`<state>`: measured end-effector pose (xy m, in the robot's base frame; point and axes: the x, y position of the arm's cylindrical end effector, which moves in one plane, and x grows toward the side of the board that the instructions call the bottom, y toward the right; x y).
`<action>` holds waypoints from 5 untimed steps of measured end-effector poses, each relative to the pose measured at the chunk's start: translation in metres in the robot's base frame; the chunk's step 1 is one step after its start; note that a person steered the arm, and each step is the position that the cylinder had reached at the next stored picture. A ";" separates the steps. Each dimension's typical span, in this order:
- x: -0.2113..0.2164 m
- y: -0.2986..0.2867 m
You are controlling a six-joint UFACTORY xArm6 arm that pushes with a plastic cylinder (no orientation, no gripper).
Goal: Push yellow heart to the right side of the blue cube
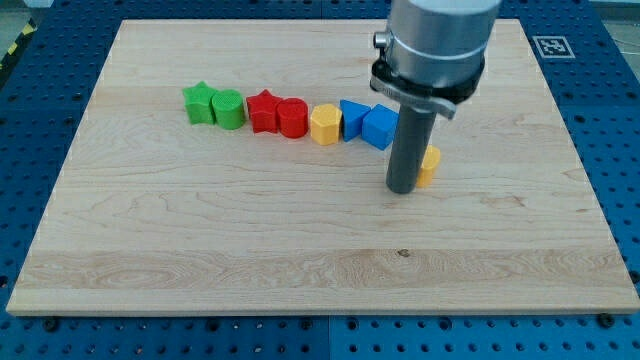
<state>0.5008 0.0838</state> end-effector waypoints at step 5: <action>-0.002 0.034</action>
<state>0.4992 0.1175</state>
